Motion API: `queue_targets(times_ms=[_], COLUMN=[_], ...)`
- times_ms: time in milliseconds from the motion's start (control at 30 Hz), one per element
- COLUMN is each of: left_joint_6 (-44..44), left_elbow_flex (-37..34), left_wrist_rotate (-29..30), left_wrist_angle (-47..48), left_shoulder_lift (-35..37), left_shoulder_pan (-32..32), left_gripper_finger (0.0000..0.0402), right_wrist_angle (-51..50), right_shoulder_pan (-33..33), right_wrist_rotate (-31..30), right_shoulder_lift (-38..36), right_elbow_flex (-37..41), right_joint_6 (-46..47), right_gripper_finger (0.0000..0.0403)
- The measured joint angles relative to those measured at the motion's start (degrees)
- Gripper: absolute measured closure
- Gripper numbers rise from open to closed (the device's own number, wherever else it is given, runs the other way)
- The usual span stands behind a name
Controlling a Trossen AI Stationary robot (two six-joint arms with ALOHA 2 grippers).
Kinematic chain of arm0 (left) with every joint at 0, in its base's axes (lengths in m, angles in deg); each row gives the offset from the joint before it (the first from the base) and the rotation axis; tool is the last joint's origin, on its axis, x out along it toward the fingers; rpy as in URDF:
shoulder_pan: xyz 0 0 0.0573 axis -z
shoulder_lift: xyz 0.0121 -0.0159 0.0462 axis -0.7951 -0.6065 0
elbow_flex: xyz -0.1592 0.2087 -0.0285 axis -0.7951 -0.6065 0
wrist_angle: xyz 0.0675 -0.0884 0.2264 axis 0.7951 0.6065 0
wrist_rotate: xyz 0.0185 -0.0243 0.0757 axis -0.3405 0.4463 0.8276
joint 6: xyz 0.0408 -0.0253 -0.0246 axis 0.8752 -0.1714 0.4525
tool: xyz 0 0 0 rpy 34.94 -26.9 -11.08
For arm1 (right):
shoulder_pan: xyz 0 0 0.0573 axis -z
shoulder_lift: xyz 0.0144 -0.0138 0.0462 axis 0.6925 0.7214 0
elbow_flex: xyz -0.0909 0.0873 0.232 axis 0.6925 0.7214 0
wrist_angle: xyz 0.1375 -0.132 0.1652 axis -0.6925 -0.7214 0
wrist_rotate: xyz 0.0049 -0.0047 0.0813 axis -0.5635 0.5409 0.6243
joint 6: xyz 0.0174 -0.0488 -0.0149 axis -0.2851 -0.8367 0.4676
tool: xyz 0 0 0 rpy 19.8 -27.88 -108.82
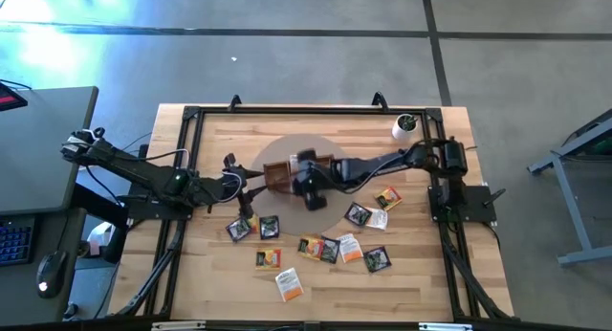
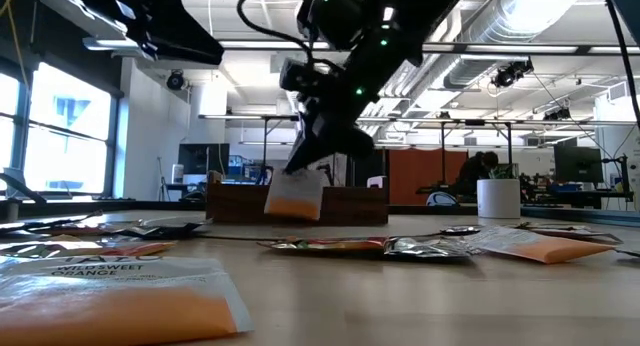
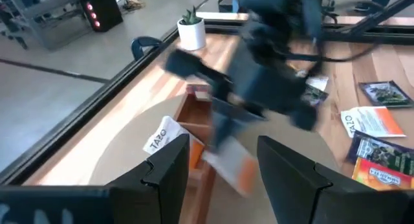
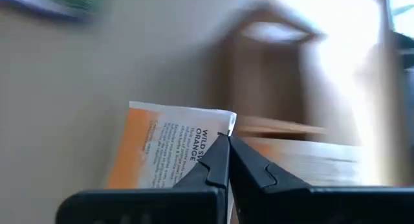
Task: Pick & Place Tea
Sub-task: Put the white tea bag into the middle section of the wooden organizer
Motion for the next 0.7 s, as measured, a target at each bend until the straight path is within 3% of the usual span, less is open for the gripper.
queue_targets(times_ms=[167, 367, 533, 700], left_joint_6=[-0.6, -0.6, -2.3, -2.6], left_elbow_flex=[0.0, 0.0, 0.0, 0.0], left_wrist_rotate=[0.6, 0.8, 0.7, 0.7], left_wrist_angle=[0.2, 0.5, 2.2, 3.2], left_shoulder_lift=[0.0, 0.0, 0.0, 0.0], left_shoulder_pan=[0.0, 0.0, 0.0, 0.0], left_gripper_finger=[0.0222, 0.0222, 0.0222, 0.0222], right_wrist_angle=[-1.0, -4.0, -9.3, -10.9], right_shoulder_pan=[2.8, 6.5, 8.3, 8.5], right_wrist_rotate=[-6.1, -3.7, 3.2, 3.9], right_shoulder_lift=[-0.8, -0.9, -0.9, -0.9], right_elbow_flex=[-4.1, -8.8, -8.8, -8.7], right_joint_6=[-7.3, -10.1, -7.5, -6.1], right_gripper_finger=[0.0401, 0.0402, 0.0402, 0.0402])
